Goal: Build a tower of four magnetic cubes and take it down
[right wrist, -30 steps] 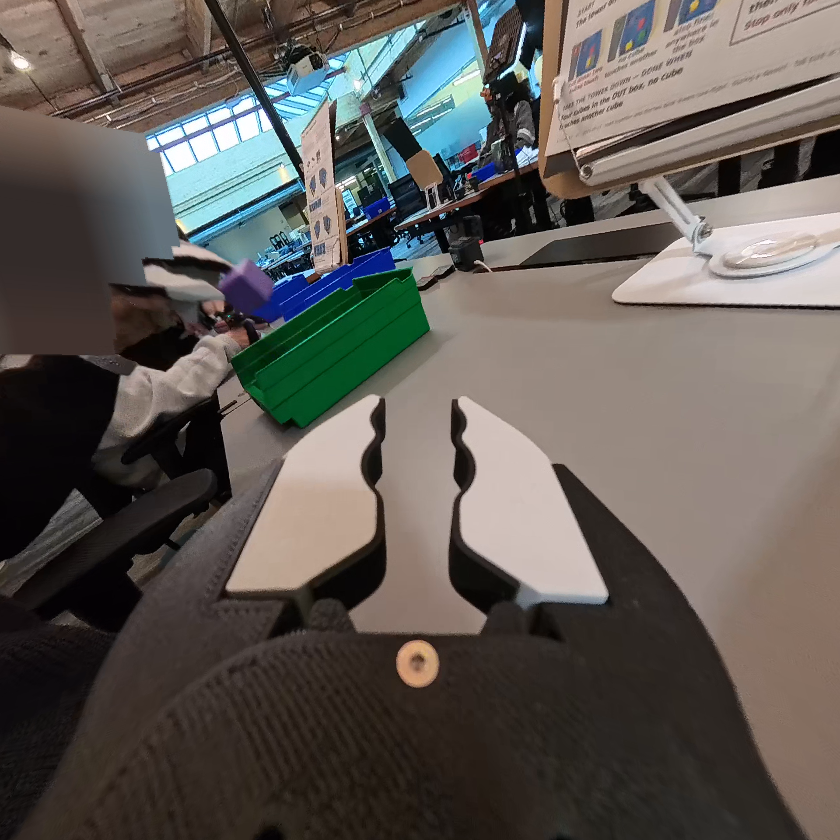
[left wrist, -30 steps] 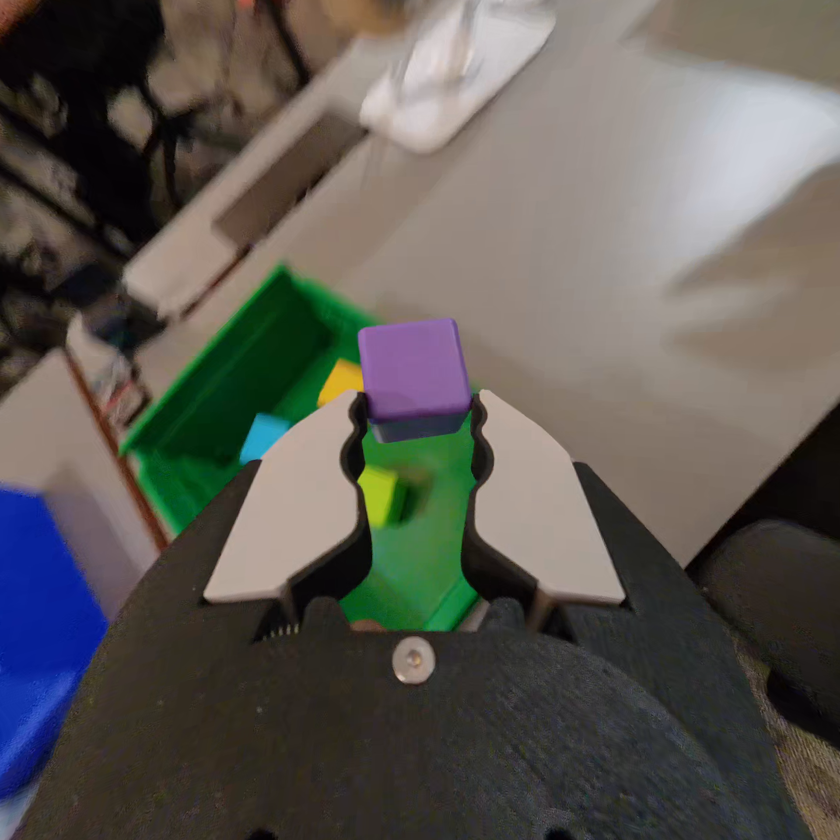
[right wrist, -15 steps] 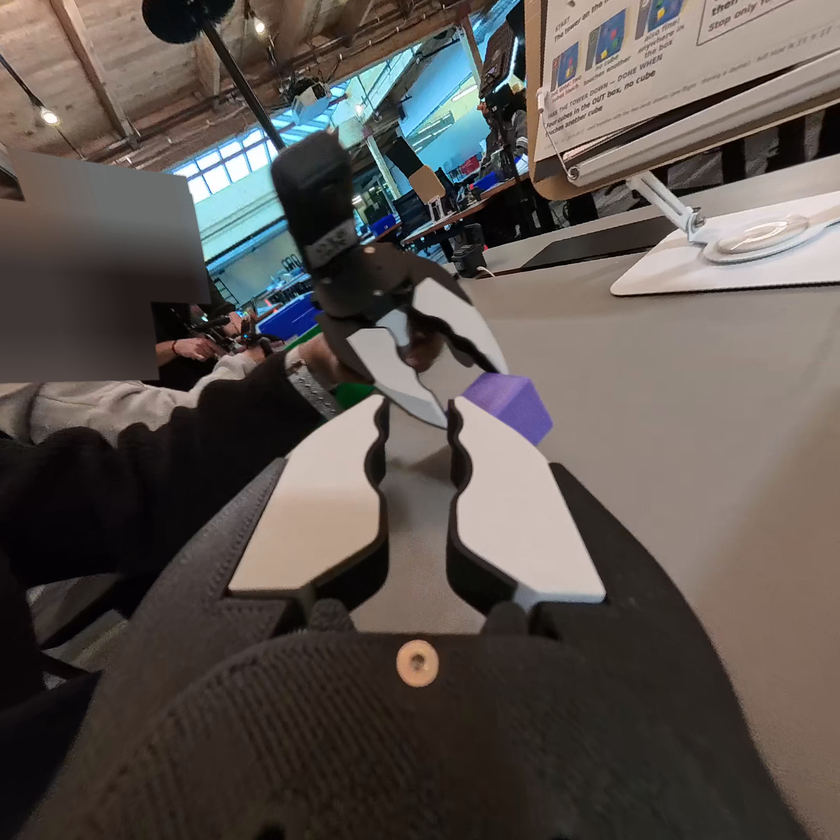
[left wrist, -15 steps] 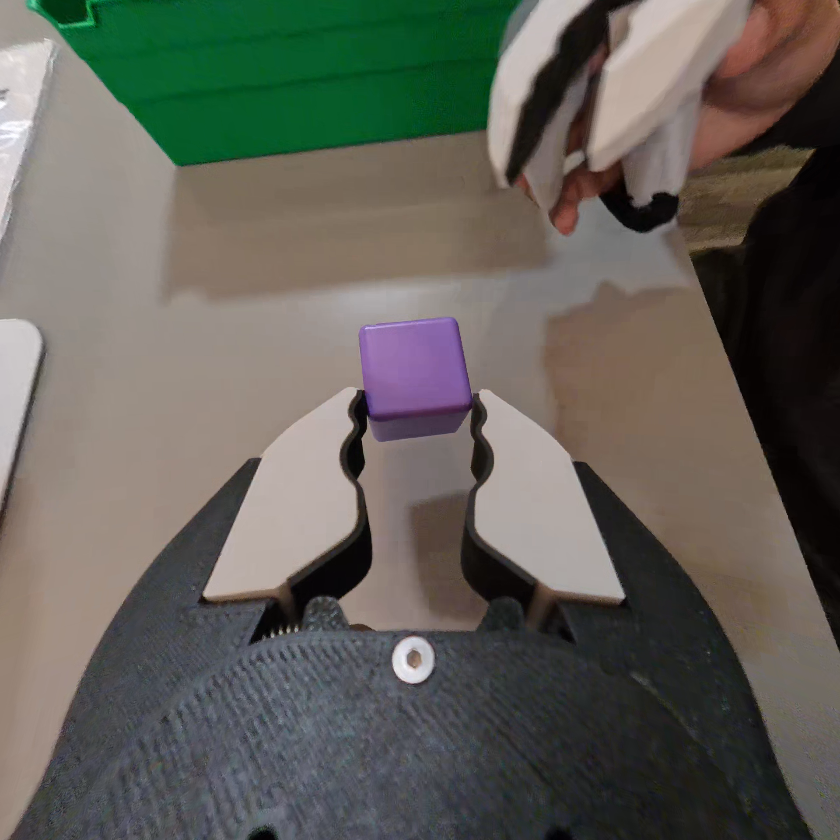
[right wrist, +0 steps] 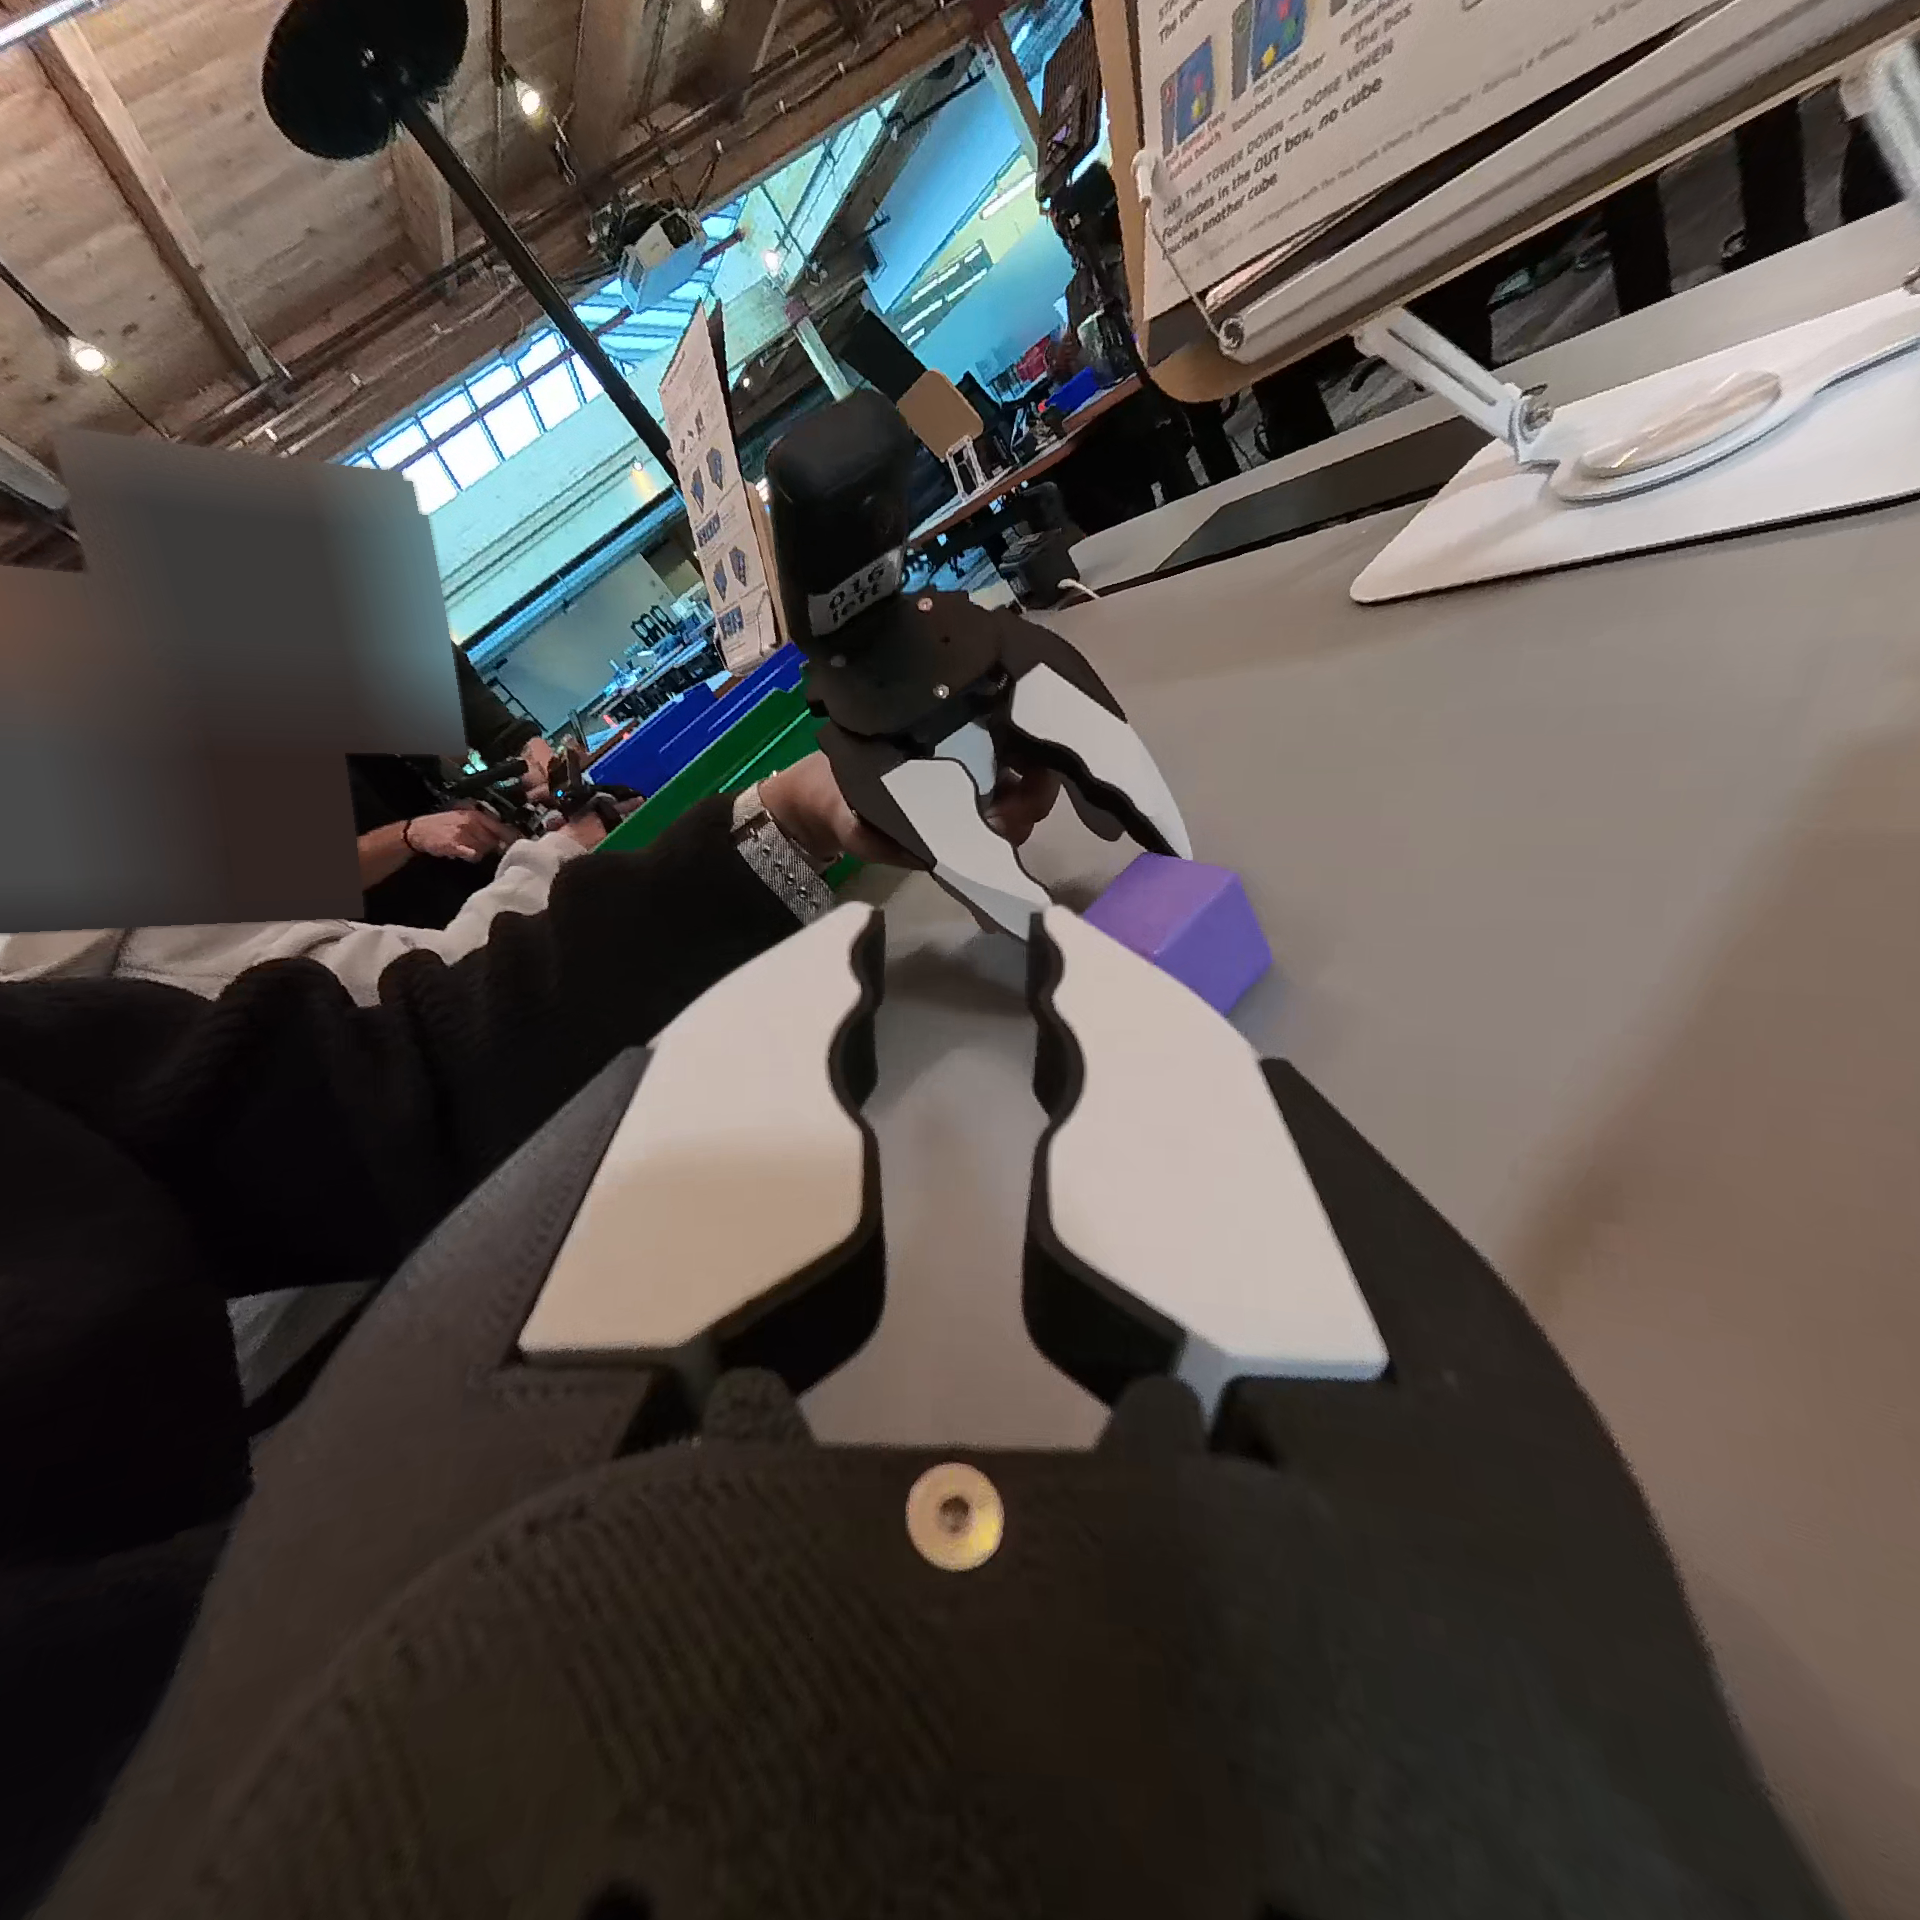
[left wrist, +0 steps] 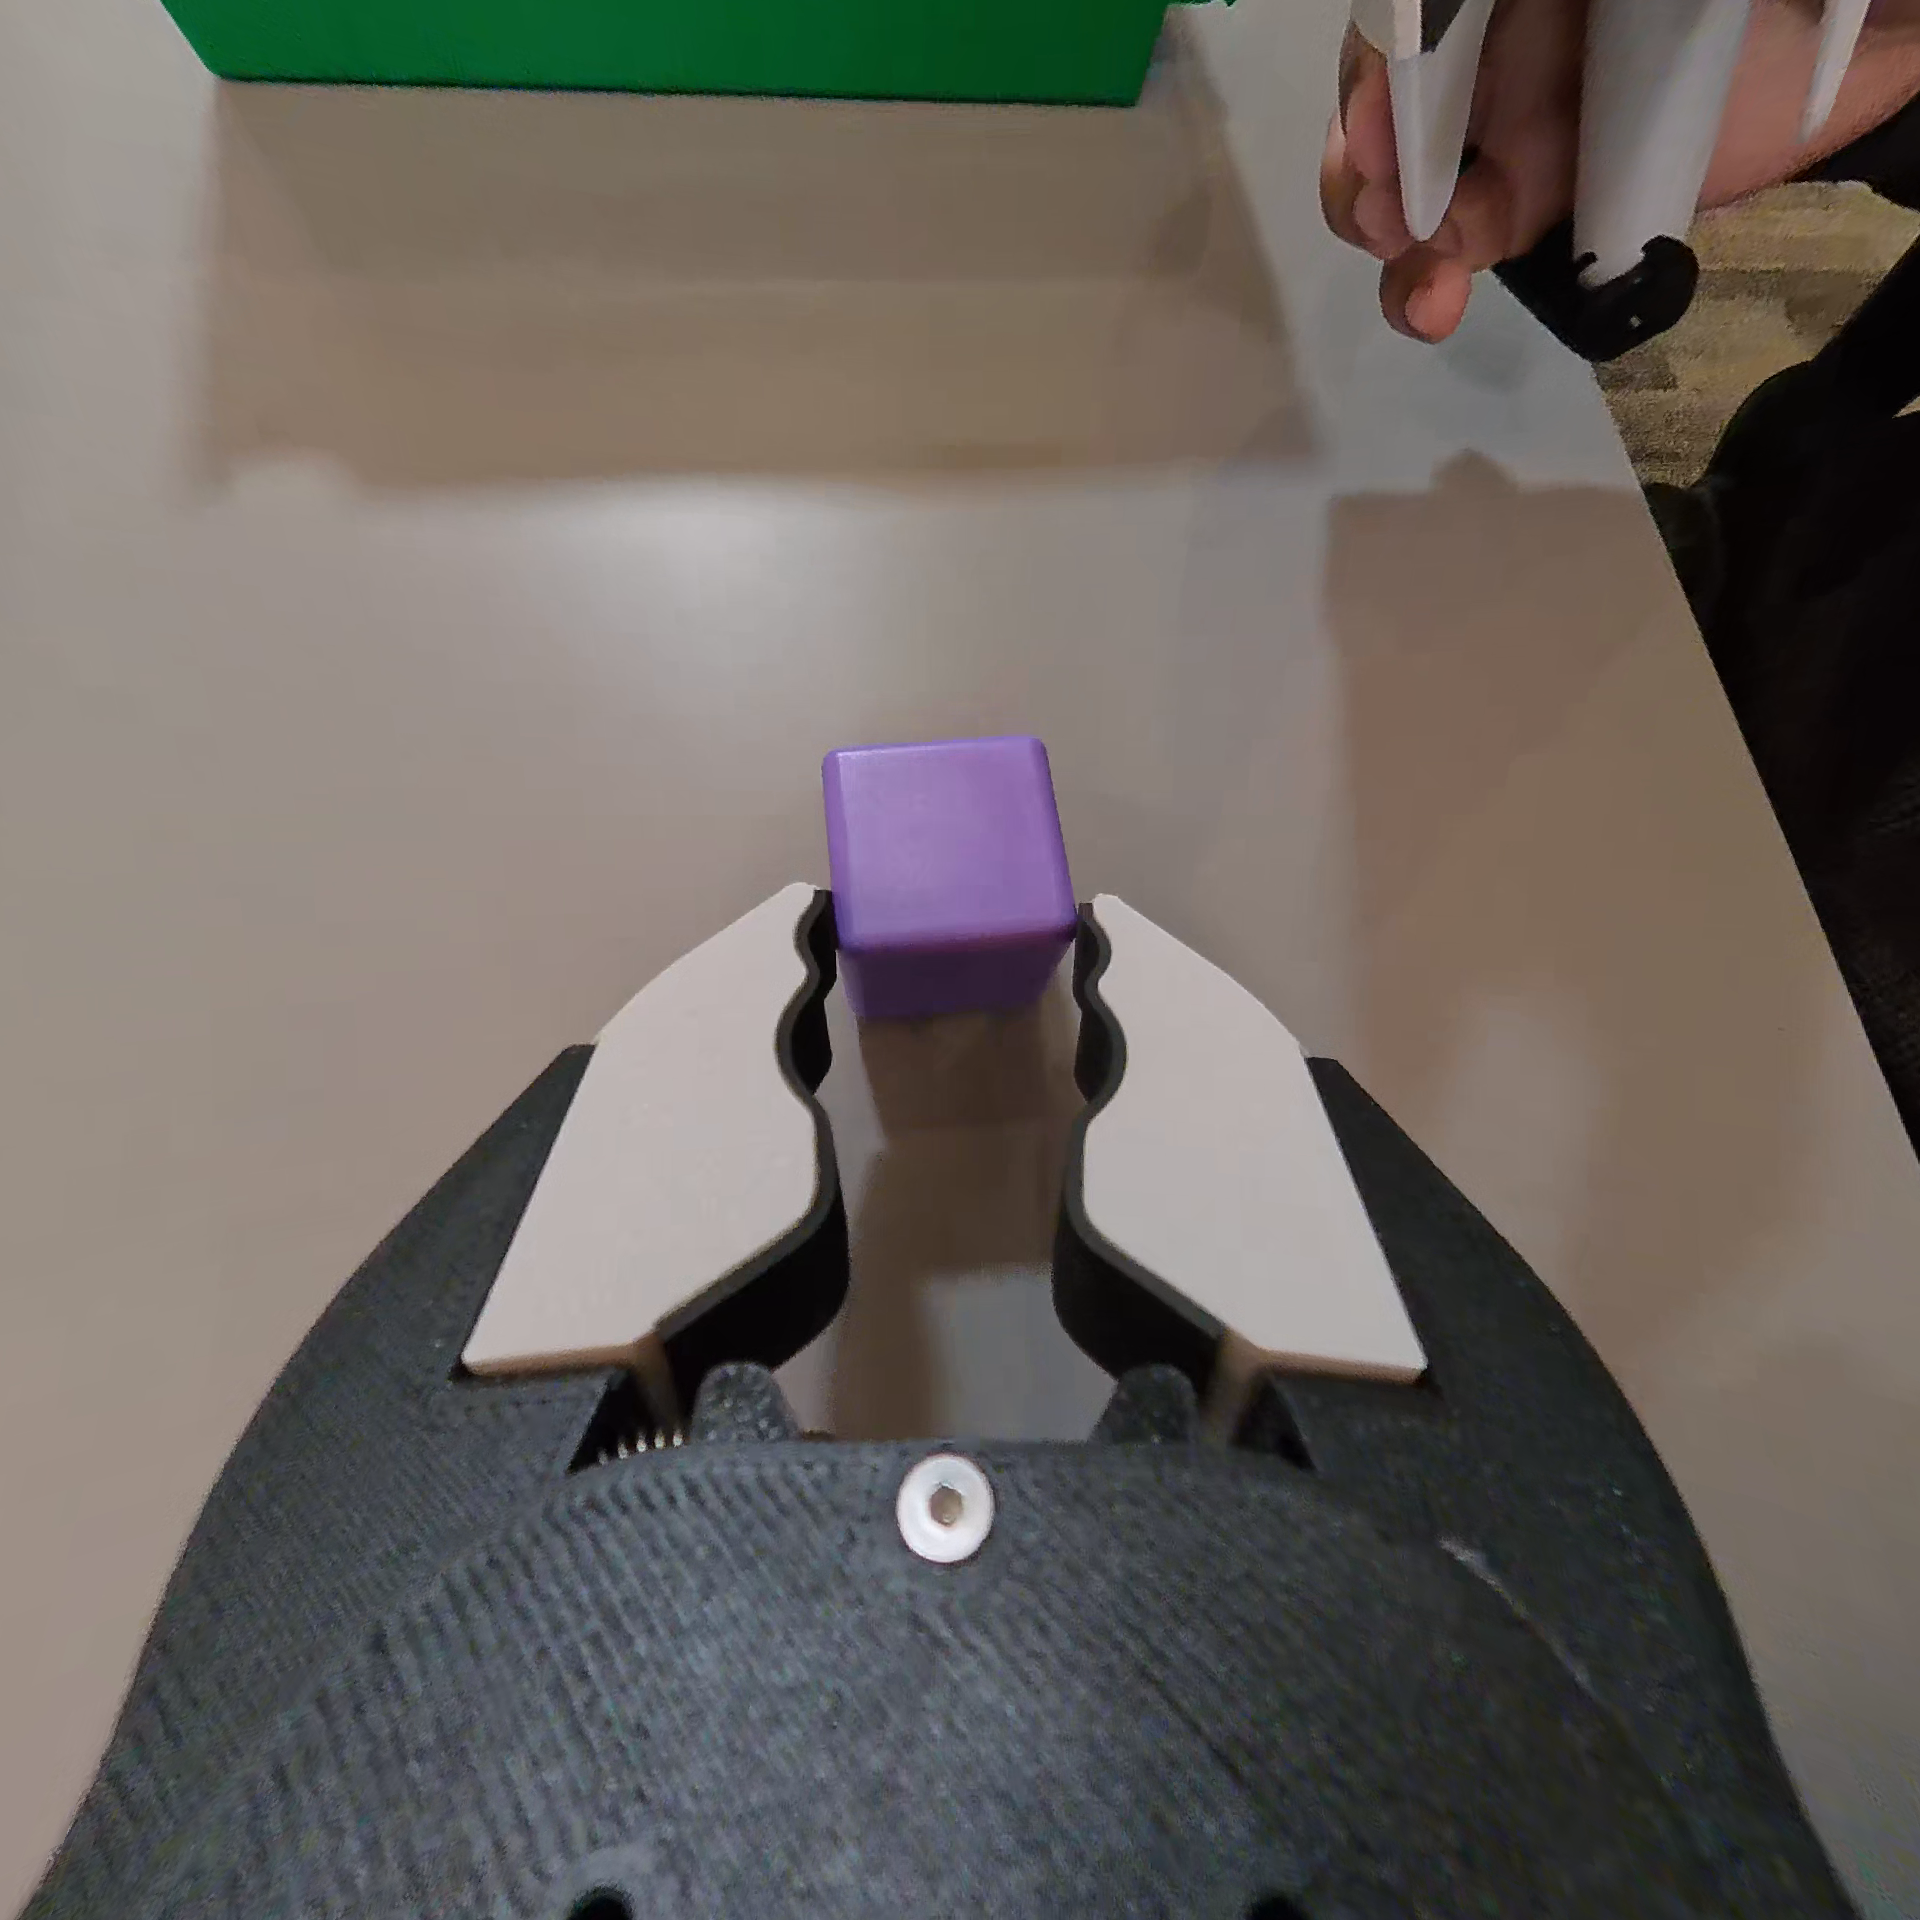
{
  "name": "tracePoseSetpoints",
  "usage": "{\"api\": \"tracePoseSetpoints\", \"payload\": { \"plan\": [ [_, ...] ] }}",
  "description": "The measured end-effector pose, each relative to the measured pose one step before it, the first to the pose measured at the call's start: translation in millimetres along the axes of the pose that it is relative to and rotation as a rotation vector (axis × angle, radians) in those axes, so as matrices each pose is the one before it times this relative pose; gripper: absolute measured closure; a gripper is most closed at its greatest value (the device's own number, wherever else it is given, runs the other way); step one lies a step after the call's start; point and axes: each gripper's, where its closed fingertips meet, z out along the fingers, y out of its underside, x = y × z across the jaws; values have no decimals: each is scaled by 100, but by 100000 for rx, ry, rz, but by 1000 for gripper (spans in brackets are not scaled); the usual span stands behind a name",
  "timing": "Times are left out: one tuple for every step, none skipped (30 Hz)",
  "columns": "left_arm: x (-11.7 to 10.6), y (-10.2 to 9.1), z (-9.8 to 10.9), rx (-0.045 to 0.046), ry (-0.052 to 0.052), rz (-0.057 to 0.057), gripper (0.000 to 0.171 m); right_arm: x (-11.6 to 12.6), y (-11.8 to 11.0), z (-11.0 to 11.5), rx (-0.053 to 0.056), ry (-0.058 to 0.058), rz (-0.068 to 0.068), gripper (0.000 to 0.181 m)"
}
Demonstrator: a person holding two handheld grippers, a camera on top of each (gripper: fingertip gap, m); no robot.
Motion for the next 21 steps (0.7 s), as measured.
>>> {"api": "tracePoseSetpoints", "payload": {
  "plan": [
    [-33, 136, 22, -154, -237, -264, 128, -29, 195, 107, -1221, -118, -374, 154],
    [-29, 145, 55, -303, -328, -337, 127, -92, 177, 102, -909, -456, -81, 154],
    [-18, -53, 38, 911, -356, -344, 127, -144, 109, 91, -501, -661, 77, 154],
    [-32, -42, 39, 600, -541, 14, 128, -126, 83, 73, -332, -568, 99, 154],
    [-66, -33, 50, 482, -685, 62, 128, -77, 76, 40, -348, -363, -18, 154],
    [-80, -37, 48, 295, -563, -90, 127, -43, 89, 34, -446, -167, -130, 154],
    [-41, 2, 69, -32, -145, -426, 127, -7, 62, -2, -457, -63, -96, 154],
    [-23, 2, 98, 23, 185, -1163, 127, 5, 77, 14, -506, -110, -53, 152],
    [-149, 92, 155, -258, -506, -1758, 124, 22, 98, 45, -749, -102, -105, 151],
    [-223, 156, 168, -217, -1038, -1698, 119, 60, 106, 50, -799, 40, -169, 151],
    [-118, 240, 169, -571, -367, -1091, 116, 40, 108, 61, -698, 84, -159, 150],
    [-35, 326, 153, -1142, 134, -619, 116, 20, 101, 55, -660, 62, -117, 149],
    [-94, 288, 164, -1102, -329, -370, 114, -18, 110, 63, -612, -14, -76, 148],
    [-97, 228, 154, -937, -609, 41, 114, -35, 108, 69, -555, -92, -94, 148],
    [-27, 148, 130, -688, -346, 379, 114, -44, 86, 57, -456, -70, -219, 147],
    [-4, 72, 78, -466, -197, 313, 116, -23, 73, 49, -416, 73, -351, 147],
    [20, 12, 46, -166, -94, 5, 117, 5, 84, 44, -482, 155, -393, 147],
    [96, -10, 26, -159, 488, 49, 117, 7, 70, 24, -435, 116, -296, 147],
    [111, -39, -6, -77, 550, 44, 117, 17, 38, 25, -234, 67, -105, 147],
    [73, -42, -8, -15, 302, 39, 117, 22, 23, 21, -125, 20, 36, 147],
    [102, -72, -25, 90, 464, 99, 117, 25, 19, 10, -119, 29, 115, 147]
  ]
}}
